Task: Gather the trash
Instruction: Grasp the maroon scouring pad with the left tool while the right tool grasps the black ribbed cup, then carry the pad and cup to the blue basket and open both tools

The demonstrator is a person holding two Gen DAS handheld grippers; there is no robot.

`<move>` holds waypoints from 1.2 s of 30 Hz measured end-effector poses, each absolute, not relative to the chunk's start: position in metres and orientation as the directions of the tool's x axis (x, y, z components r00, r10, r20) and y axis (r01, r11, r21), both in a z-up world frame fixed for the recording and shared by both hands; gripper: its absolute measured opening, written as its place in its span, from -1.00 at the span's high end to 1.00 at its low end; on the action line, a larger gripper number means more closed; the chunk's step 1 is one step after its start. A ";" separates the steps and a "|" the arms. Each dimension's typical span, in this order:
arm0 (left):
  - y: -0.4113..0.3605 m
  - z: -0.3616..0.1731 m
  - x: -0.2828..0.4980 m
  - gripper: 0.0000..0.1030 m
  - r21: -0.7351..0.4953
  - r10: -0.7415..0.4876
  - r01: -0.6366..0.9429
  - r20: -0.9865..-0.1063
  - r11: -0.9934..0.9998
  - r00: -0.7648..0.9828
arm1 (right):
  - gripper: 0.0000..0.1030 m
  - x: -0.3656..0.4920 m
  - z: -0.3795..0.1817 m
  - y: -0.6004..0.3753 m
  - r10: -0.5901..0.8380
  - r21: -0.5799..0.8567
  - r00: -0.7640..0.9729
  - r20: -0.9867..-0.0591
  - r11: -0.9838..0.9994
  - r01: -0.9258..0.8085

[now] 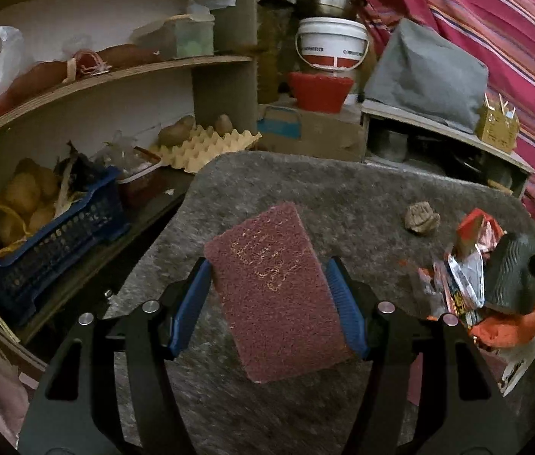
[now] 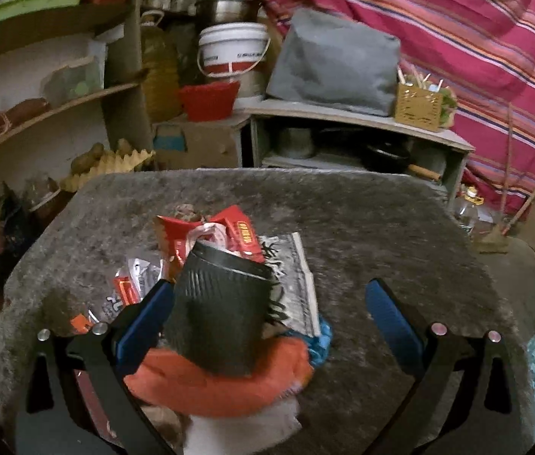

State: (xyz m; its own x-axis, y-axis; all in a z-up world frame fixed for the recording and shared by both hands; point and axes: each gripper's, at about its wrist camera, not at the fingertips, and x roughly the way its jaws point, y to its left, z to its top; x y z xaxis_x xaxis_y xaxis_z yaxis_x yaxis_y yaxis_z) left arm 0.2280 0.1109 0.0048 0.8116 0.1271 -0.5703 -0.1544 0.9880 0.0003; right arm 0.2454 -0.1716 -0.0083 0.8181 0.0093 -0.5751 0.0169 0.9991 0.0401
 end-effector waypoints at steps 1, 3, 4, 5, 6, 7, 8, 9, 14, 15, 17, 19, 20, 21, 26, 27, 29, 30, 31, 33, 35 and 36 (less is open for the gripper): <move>0.111 0.005 0.228 -0.20 0.000 0.129 -0.156 -0.568 0.988 0.813 | -0.90 0.249 -0.009 -0.173 0.018 0.051 0.815 -0.579 0.999 0.015; 0.113 0.003 0.230 -0.20 -0.001 0.128 -0.157 -0.571 0.988 0.811 | -0.65 0.256 -0.011 -0.174 0.051 0.084 0.804 -0.593 0.996 -0.002; 0.112 0.002 0.231 -0.20 -0.001 0.127 -0.156 -0.576 0.988 0.808 | -0.57 0.259 -0.013 -0.174 0.080 0.107 0.794 -0.603 0.994 -0.019; 0.112 0.001 0.232 -0.20 -0.001 0.126 -0.155 -0.580 0.988 0.805 | -0.45 0.261 -0.015 -0.173 0.106 0.124 0.785 -0.611 0.992 -0.037; 0.111 0.001 0.233 -0.20 0.001 0.124 -0.153 -0.585 0.988 0.801 | -0.37 0.263 -0.017 -0.171 0.118 0.128 0.780 -0.615 0.991 -0.049; 0.110 0.000 0.233 -0.20 0.002 0.123 -0.150 -0.588 0.989 0.800 | -0.33 0.263 -0.019 -0.167 0.129 0.128 0.774 -0.619 0.990 -0.063; 0.110 0.000 0.232 -0.20 0.002 0.121 -0.148 -0.589 0.989 0.799 | -0.27 0.264 -0.021 -0.164 0.135 0.125 0.770 -0.623 0.989 -0.072; 0.107 0.001 0.231 -0.20 0.004 0.116 -0.141 -0.588 0.990 0.801 | -0.25 0.265 -0.023 -0.160 0.146 0.125 0.764 -0.628 0.988 -0.085; 0.095 0.006 0.224 -0.20 0.037 0.122 -0.123 -0.576 0.992 0.809 | -0.11 0.258 -0.023 -0.150 0.184 0.119 0.756 -0.629 0.983 -0.140; 0.093 0.006 0.223 -0.20 0.039 0.120 -0.120 -0.574 0.992 0.810 | -0.11 0.254 -0.020 -0.150 0.191 0.115 0.763 -0.618 0.982 -0.153; 0.088 0.009 0.220 -0.20 0.044 0.116 -0.110 -0.570 0.993 0.814 | -0.10 0.244 -0.012 -0.156 0.207 0.126 0.776 -0.596 0.978 -0.165; 0.082 0.015 0.214 -0.20 0.045 0.106 -0.098 -0.559 0.994 0.823 | -0.10 0.237 -0.005 -0.161 0.203 0.121 0.792 -0.576 0.979 -0.162; 0.080 0.017 0.212 -0.20 0.042 0.099 -0.091 -0.556 0.995 0.826 | -0.10 0.232 0.000 -0.166 0.199 0.119 0.801 -0.565 0.980 -0.159; 0.074 0.022 0.208 -0.20 0.036 0.082 -0.074 -0.551 0.997 0.831 | -0.11 0.226 0.006 -0.173 0.195 0.120 0.810 -0.553 0.981 -0.154; 0.041 0.039 0.187 -0.20 0.053 0.034 -0.008 -0.507 0.999 0.862 | -0.11 0.201 0.029 -0.216 0.171 0.140 0.844 -0.508 0.983 -0.115; 0.032 0.041 0.183 -0.20 0.059 0.025 0.006 -0.498 0.998 0.867 | -0.11 0.193 0.033 -0.230 0.143 0.128 0.853 -0.502 0.988 -0.091; 0.013 0.047 0.177 -0.20 0.073 0.003 0.036 -0.485 0.997 0.874 | -0.11 0.185 0.037 -0.251 0.106 0.114 0.860 -0.499 0.992 -0.056; 0.000 0.050 0.174 -0.20 0.082 -0.012 0.058 -0.480 0.995 0.877 | -0.11 0.180 0.039 -0.268 0.078 0.106 0.862 -0.500 0.994 -0.028; -0.012 0.052 0.171 -0.20 0.089 -0.025 0.077 -0.475 0.993 0.880 | -0.11 0.175 0.040 -0.280 0.056 0.101 0.863 -0.502 0.995 -0.006; -0.040 0.057 0.167 -0.20 0.099 -0.057 0.115 -0.463 0.988 0.885 | -0.11 0.164 0.042 -0.312 0.002 0.092 0.864 -0.504 0.994 0.051; -0.069 0.059 0.165 -0.20 0.091 -0.099 0.157 -0.458 0.983 0.883 | -0.11 0.151 0.043 -0.347 -0.050 0.096 0.861 -0.506 0.989 0.115; -0.084 0.059 0.165 -0.20 0.087 -0.119 0.178 -0.458 0.980 0.881 | -0.11 0.146 0.043 -0.360 -0.068 0.100 0.859 -0.508 0.985 0.137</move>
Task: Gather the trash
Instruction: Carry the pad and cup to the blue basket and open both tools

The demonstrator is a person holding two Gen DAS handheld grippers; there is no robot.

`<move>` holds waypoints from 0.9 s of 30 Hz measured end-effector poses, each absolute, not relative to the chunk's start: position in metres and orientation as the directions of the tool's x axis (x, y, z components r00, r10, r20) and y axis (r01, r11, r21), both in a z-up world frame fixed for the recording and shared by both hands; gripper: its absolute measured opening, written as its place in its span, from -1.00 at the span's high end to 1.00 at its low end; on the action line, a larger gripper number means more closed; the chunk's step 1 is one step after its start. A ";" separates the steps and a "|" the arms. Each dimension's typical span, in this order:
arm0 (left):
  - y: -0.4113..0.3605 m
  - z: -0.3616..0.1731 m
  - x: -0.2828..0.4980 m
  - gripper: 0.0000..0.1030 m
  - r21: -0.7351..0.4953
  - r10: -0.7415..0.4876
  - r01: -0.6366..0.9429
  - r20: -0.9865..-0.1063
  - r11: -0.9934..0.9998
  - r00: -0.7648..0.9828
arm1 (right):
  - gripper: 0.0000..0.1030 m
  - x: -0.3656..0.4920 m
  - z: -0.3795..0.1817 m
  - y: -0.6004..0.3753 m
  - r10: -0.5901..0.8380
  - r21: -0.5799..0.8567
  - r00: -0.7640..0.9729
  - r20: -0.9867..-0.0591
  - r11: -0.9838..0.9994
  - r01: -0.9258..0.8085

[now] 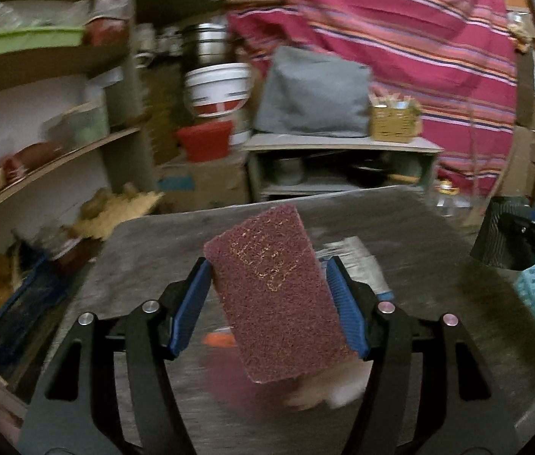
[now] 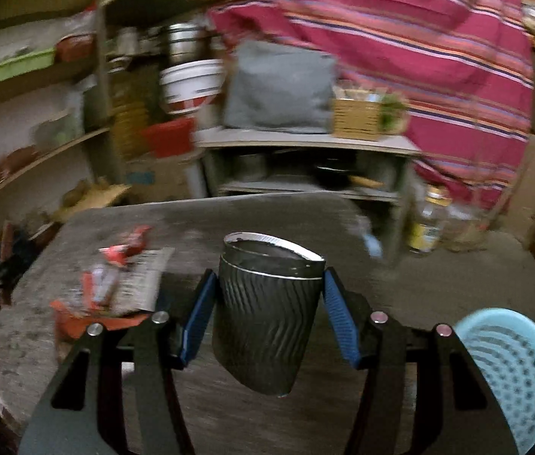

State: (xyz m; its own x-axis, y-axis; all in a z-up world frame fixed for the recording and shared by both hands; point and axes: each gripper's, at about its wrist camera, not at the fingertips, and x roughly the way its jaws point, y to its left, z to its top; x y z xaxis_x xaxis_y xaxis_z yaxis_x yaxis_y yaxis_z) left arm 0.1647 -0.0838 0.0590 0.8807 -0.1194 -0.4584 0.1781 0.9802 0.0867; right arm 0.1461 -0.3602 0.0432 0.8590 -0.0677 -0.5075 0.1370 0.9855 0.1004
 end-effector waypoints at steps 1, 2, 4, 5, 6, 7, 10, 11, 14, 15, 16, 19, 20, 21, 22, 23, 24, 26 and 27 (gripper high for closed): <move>-0.097 0.059 0.165 -0.20 0.083 -0.138 0.197 -0.459 0.977 0.877 | -0.11 0.138 0.043 -0.378 -0.097 0.099 0.854 -0.510 0.980 0.171; -0.108 0.057 0.164 -0.20 0.080 -0.152 0.211 -0.461 0.974 0.874 | -0.11 0.132 0.042 -0.389 -0.120 0.091 0.850 -0.512 0.977 0.193; -0.143 0.053 0.162 -0.20 0.070 -0.202 0.264 -0.469 0.962 0.860 | -0.11 0.117 0.041 -0.418 -0.193 0.053 0.834 -0.516 0.965 0.256; -0.155 0.052 0.163 -0.20 0.067 -0.218 0.282 -0.472 0.957 0.854 | -0.11 0.110 0.039 -0.430 -0.221 0.039 0.826 -0.519 0.959 0.281; -0.173 0.050 0.162 -0.20 0.062 -0.244 0.310 -0.477 0.949 0.844 | -0.11 0.102 0.037 -0.445 -0.251 0.028 0.815 -0.522 0.950 0.311; -0.188 0.048 0.161 -0.20 0.059 -0.266 0.334 -0.480 0.941 0.836 | -0.11 0.096 0.035 -0.458 -0.275 0.023 0.806 -0.524 0.942 0.336; -0.236 0.041 0.154 -0.20 0.053 -0.335 0.407 -0.473 0.912 0.815 | -0.11 0.075 0.030 -0.498 -0.336 0.030 0.781 -0.527 0.910 0.413; -0.250 0.039 0.152 -0.20 0.050 -0.354 0.426 -0.476 0.903 0.805 | -0.11 0.072 0.029 -0.506 -0.342 0.037 0.777 -0.529 0.905 0.424; -0.301 0.031 0.143 -0.20 0.033 -0.420 0.500 -0.496 0.866 0.760 | -0.11 0.056 0.025 -0.535 -0.365 0.063 0.764 -0.533 0.883 0.465; -0.310 0.028 0.139 -0.20 0.032 -0.432 0.513 -0.497 0.858 0.753 | -0.11 0.051 0.024 -0.542 -0.376 0.064 0.760 -0.530 0.876 0.478; -0.322 0.026 0.135 -0.20 0.030 -0.446 0.529 -0.499 0.848 0.743 | -0.11 0.047 0.024 -0.545 -0.388 0.060 0.756 -0.528 0.871 0.488; -0.356 0.016 0.122 -0.20 0.017 -0.490 0.579 -0.513 0.815 0.705 | -0.11 0.033 0.022 -0.561 -0.408 0.056 0.745 -0.528 0.858 0.510; -0.361 0.014 0.120 -0.20 0.015 -0.497 0.588 -0.518 0.809 0.696 | -0.11 0.029 0.019 -0.567 -0.413 0.056 0.739 -0.532 0.854 0.517; -0.371 0.011 0.117 -0.20 0.016 -0.505 0.601 -0.524 0.799 0.686 | -0.11 0.026 0.017 -0.571 -0.418 0.055 0.734 -0.536 0.850 0.524; -0.380 0.008 0.113 -0.20 0.021 -0.511 0.612 -0.527 0.791 0.679 | -0.11 0.022 0.015 -0.576 -0.423 0.054 0.728 -0.539 0.845 0.531; -0.386 0.007 0.109 -0.20 0.025 -0.515 0.618 -0.527 0.786 0.676 | -0.11 0.017 0.013 -0.582 -0.430 0.053 0.720 -0.545 0.839 0.541; -0.394 0.005 0.106 -0.20 0.031 -0.519 0.627 -0.528 0.779 0.672 | -0.11 0.014 0.013 -0.587 -0.434 0.054 0.715 -0.548 0.835 0.548; -0.404 0.004 0.106 -0.20 0.035 -0.528 0.640 -0.531 0.768 0.663 | -0.11 0.005 0.011 -0.596 -0.442 0.062 0.707 -0.552 0.824 0.564; -0.412 0.004 0.103 -0.20 0.039 -0.535 0.649 -0.529 0.760 0.658 | -0.11 0.001 0.010 -0.600 -0.446 0.066 0.703 -0.554 0.818 0.571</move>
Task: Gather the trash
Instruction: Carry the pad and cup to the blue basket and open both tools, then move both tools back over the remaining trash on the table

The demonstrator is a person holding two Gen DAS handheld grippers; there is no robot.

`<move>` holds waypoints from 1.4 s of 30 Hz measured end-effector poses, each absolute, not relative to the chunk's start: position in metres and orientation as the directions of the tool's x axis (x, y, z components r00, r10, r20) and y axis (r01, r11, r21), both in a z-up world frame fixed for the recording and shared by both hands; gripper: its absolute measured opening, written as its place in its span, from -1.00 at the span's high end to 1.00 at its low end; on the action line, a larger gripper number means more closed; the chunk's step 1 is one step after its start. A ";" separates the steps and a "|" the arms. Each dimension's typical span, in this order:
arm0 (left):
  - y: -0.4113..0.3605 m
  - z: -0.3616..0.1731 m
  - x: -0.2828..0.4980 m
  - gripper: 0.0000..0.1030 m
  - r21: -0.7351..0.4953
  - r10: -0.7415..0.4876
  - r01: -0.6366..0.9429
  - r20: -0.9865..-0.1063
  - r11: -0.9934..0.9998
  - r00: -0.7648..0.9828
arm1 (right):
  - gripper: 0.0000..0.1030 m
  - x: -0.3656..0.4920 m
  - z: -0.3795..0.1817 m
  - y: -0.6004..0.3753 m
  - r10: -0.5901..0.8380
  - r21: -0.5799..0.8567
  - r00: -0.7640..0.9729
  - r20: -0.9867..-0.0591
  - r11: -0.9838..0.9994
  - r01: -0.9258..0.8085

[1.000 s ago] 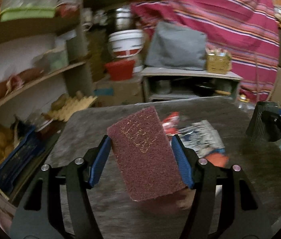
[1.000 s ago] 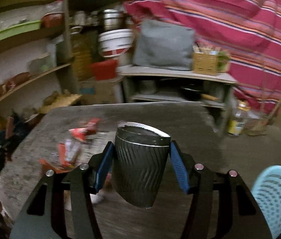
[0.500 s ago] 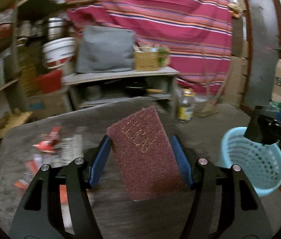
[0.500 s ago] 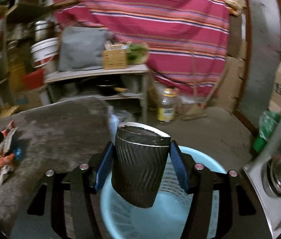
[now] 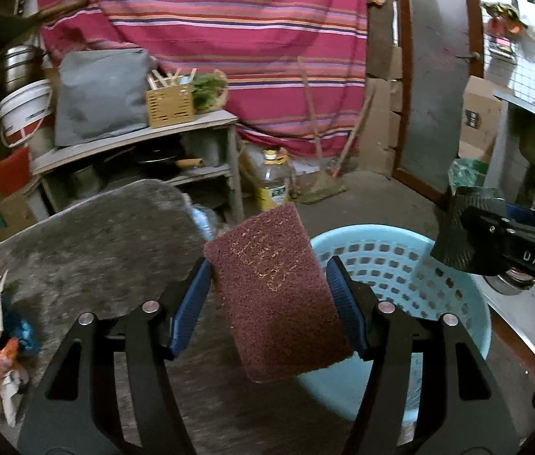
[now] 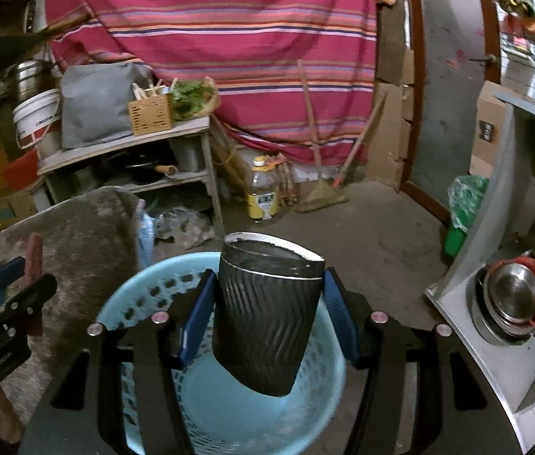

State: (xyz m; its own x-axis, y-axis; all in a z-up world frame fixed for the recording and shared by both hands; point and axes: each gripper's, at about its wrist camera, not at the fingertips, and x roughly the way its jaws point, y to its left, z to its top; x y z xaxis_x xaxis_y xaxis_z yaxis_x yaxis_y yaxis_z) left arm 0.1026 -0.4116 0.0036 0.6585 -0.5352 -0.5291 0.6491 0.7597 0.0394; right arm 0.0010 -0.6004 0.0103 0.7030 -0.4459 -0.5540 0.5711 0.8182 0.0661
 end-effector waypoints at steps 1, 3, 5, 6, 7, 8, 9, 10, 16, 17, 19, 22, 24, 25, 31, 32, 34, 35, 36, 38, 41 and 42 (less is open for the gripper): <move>-0.417 0.004 0.101 -0.20 0.044 -0.538 0.654 -0.528 0.755 0.657 | -0.11 -0.003 0.009 -0.605 -0.448 0.075 0.700 -0.556 0.812 0.579; -0.427 0.005 0.100 -0.20 0.052 -0.545 0.669 -0.534 0.742 0.646 | -0.11 -0.009 0.007 -0.612 -0.439 0.104 0.702 -0.561 0.804 0.586; -0.434 0.007 0.096 -0.20 0.062 -0.554 0.684 -0.536 0.727 0.637 | -0.11 -0.011 0.004 -0.616 -0.429 0.122 0.703 -0.567 0.800 0.587; -0.438 0.008 0.095 -0.20 0.071 -0.554 0.686 -0.533 0.724 0.639 | -0.11 -0.012 0.002 -0.616 -0.431 0.118 0.701 -0.568 0.800 0.588; -0.442 0.009 0.095 -0.21 0.073 -0.556 0.689 -0.532 0.721 0.638 | -0.11 -0.013 0.001 -0.616 -0.436 0.110 0.697 -0.569 0.800 0.590; -0.446 0.010 0.096 -0.21 0.068 -0.561 0.695 -0.537 0.716 0.630 | -0.11 -0.012 0.001 -0.616 -0.439 0.104 0.693 -0.571 0.799 0.592; -0.447 0.010 0.100 -0.22 0.060 -0.566 0.702 -0.545 0.709 0.619 | -0.11 -0.012 0.000 -0.616 -0.437 0.106 0.692 -0.574 0.798 0.593; -0.451 0.011 0.103 -0.23 0.046 -0.576 0.714 -0.555 0.699 0.600 | -0.11 -0.012 -0.001 -0.617 -0.434 0.113 0.693 -0.575 0.798 0.592; -0.443 0.018 0.111 -0.75 0.048 -0.573 0.707 -0.548 0.706 0.610 | -0.11 -0.009 0.000 -0.615 -0.418 0.136 0.704 -0.574 0.799 0.586; -0.438 0.020 0.113 -0.76 0.054 -0.564 0.698 -0.546 0.714 0.619 | -0.11 -0.006 0.000 -0.613 -0.416 0.131 0.705 -0.575 0.803 0.581; -0.421 0.021 0.117 -0.80 0.058 -0.538 0.667 -0.542 0.743 0.646 | -0.11 -0.001 -0.001 -0.607 -0.404 0.126 0.710 -0.577 0.814 0.566; -0.389 0.023 0.121 -0.86 0.052 -0.507 0.625 -0.533 0.779 0.677 | -0.12 0.010 -0.005 -0.598 -0.379 0.127 0.716 -0.586 0.830 0.542; -0.363 0.027 0.122 -0.90 0.072 -0.469 0.582 -0.516 0.810 0.717 | -0.14 0.017 -0.006 -0.592 -0.368 0.136 0.721 -0.587 0.833 0.536; -0.353 0.028 0.122 -0.90 0.076 -0.458 0.569 -0.510 0.819 0.728 | -0.16 0.019 -0.006 -0.589 -0.368 0.142 0.725 -0.581 0.832 0.537; -0.260 0.041 0.130 -0.90 0.104 -0.353 0.451 -0.478 0.887 0.804 | -0.75 0.035 0.001 -0.562 -0.413 0.106 0.712 -0.568 0.821 0.561; -0.247 0.042 0.131 -0.90 0.107 -0.335 0.432 -0.475 0.896 0.813 | -0.79 0.037 0.002 -0.559 -0.413 0.106 0.713 -0.567 0.822 0.560; -0.211 0.045 0.139 -0.90 0.107 -0.292 0.384 -0.475 0.917 0.830 | -0.80 0.044 0.005 -0.547 -0.402 0.109 0.723 -0.562 0.830 0.547; -0.196 0.045 0.142 -0.90 0.105 -0.274 0.363 -0.476 0.926 0.836 | -0.80 0.049 0.007 -0.537 -0.394 0.111 0.731 -0.557 0.837 0.536; -0.174 0.045 0.146 -0.90 0.107 -0.242 0.329 -0.478 0.938 0.845 | -0.81 0.053 0.008 -0.530 -0.386 0.111 0.737 -0.555 0.844 0.525; -0.147 0.042 0.151 -0.90 0.118 -0.198 0.285 -0.476 0.951 0.857 | -0.82 0.064 0.010 -0.510 -0.365 0.103 0.750 -0.552 0.862 0.496; -0.105 0.032 0.163 -0.90 0.132 -0.127 0.219 -0.495 0.967 0.859 | -0.82 0.079 0.010 -0.484 -0.343 0.082 0.762 -0.549 0.885 0.458; -0.088 0.026 0.166 -0.90 0.125 -0.111 0.200 -0.506 0.972 0.855 | -0.82 0.086 0.011 -0.473 -0.335 0.069 0.766 -0.549 0.895 0.441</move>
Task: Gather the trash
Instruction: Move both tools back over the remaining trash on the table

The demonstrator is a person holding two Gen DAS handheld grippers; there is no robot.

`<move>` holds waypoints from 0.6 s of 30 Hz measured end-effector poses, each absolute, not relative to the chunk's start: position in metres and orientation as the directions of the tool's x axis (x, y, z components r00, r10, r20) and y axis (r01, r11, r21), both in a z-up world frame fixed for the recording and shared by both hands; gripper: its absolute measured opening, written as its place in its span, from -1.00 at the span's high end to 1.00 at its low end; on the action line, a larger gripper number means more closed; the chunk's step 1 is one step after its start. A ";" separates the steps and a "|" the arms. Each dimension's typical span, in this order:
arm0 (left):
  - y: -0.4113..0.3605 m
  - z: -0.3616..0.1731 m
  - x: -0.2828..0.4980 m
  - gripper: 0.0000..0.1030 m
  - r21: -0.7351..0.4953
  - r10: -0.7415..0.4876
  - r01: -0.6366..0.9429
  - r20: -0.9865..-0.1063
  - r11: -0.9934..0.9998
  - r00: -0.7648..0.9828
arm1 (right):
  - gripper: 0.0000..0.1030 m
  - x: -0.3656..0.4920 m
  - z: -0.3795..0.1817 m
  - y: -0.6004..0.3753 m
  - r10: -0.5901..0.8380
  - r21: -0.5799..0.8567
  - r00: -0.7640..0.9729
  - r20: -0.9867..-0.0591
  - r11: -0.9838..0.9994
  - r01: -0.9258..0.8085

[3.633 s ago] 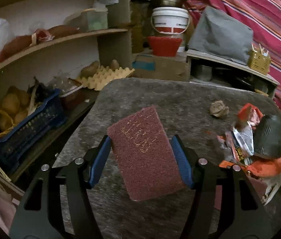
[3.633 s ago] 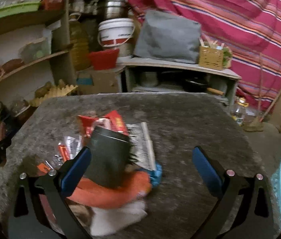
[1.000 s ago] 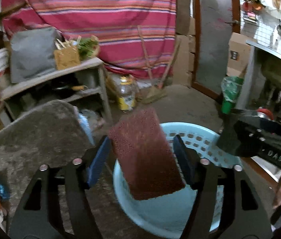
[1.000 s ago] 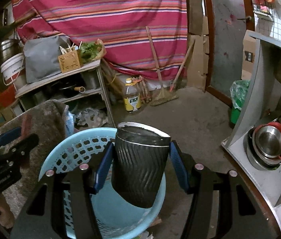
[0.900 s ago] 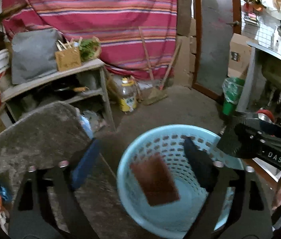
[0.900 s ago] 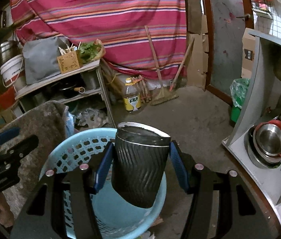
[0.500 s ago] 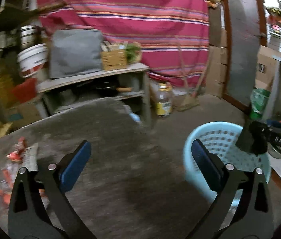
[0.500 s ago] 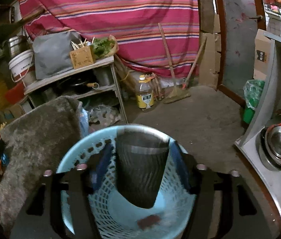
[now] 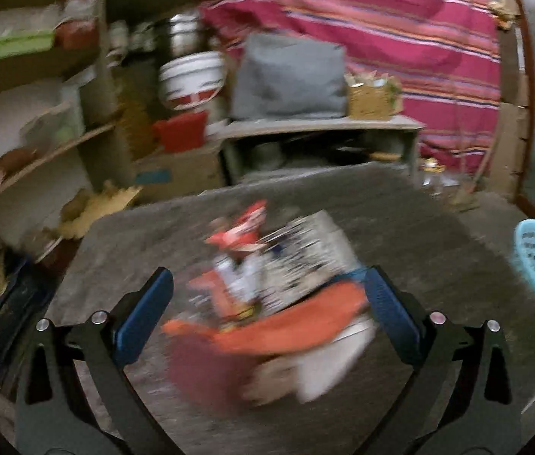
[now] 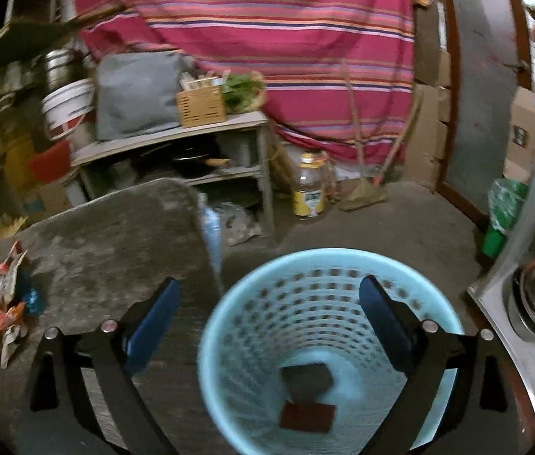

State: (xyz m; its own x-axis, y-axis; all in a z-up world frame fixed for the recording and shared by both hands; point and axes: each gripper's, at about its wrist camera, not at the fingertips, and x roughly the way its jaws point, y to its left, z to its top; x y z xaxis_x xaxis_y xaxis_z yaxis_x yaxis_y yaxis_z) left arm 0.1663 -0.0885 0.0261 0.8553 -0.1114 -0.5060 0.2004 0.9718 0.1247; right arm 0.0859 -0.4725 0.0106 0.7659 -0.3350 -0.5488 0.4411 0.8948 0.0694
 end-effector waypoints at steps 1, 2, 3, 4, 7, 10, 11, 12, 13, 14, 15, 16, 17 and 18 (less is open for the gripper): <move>-0.076 0.022 0.169 -0.90 0.117 -0.101 0.187 -0.515 0.975 0.851 | -0.82 0.092 0.011 -0.463 -0.329 0.057 0.769 -0.548 0.902 0.427; -0.067 0.017 0.173 -0.90 0.108 -0.092 0.174 -0.526 0.979 0.845 | -0.82 0.099 0.010 -0.451 -0.322 0.039 0.772 -0.548 0.912 0.408; -0.055 0.011 0.177 -0.90 0.095 -0.084 0.160 -0.541 0.983 0.837 | -0.83 0.104 0.009 -0.442 -0.319 0.025 0.773 -0.548 0.918 0.396; -0.046 0.005 0.178 -0.90 0.084 -0.083 0.155 -0.555 0.984 0.828 | -0.84 0.107 0.009 -0.435 -0.317 0.015 0.773 -0.549 0.922 0.388; -0.026 -0.012 0.179 -0.90 0.085 -0.073 0.149 -0.580 0.985 0.812 | -0.86 0.123 0.005 -0.412 -0.300 -0.014 0.772 -0.561 0.935 0.353; -0.011 -0.027 0.179 -0.90 0.096 -0.065 0.154 -0.605 0.983 0.793 | -0.86 0.133 0.003 -0.397 -0.288 -0.031 0.772 -0.566 0.944 0.329; -0.009 -0.031 0.179 -0.90 0.097 -0.065 0.157 -0.614 0.983 0.787 | -0.86 0.137 0.002 -0.390 -0.283 -0.038 0.773 -0.568 0.947 0.319; -0.006 -0.036 0.179 -0.90 0.102 -0.063 0.161 -0.622 0.982 0.780 | -0.86 0.139 0.002 -0.387 -0.281 -0.041 0.774 -0.568 0.948 0.314; -0.006 -0.040 0.179 -0.90 0.106 -0.062 0.164 -0.627 0.981 0.777 | -0.86 0.142 0.001 -0.383 -0.277 -0.043 0.775 -0.568 0.950 0.308; -0.004 -0.043 0.180 -0.90 0.109 -0.063 0.168 -0.632 0.980 0.773 | -0.86 0.145 0.001 -0.378 -0.272 -0.045 0.776 -0.570 0.953 0.300; -0.004 -0.047 0.181 -0.90 0.104 -0.069 0.176 -0.640 0.979 0.765 | -0.86 0.146 0.001 -0.375 -0.269 -0.047 0.776 -0.571 0.954 0.296; -0.003 -0.048 0.180 -0.90 0.093 -0.079 0.180 -0.641 0.979 0.763 | -0.86 0.148 0.000 -0.373 -0.266 -0.047 0.776 -0.572 0.955 0.292; -0.003 -0.048 0.179 -0.90 0.086 -0.086 0.182 -0.640 0.980 0.763 | -0.86 0.151 -0.001 -0.369 -0.261 -0.047 0.775 -0.575 0.957 0.288; -0.003 -0.048 0.179 -0.90 0.078 -0.095 0.188 -0.640 0.979 0.763 | -0.86 0.153 -0.001 -0.367 -0.258 -0.046 0.774 -0.578 0.957 0.285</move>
State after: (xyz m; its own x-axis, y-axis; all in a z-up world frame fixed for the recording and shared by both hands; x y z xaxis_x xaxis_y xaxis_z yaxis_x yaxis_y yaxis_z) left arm 0.1793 -0.0033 -0.0480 0.7628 -0.0948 -0.6397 0.1875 0.9791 0.0785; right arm 0.1534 -0.3675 -0.0010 0.7743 -0.2584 -0.5776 0.2850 0.9574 -0.0462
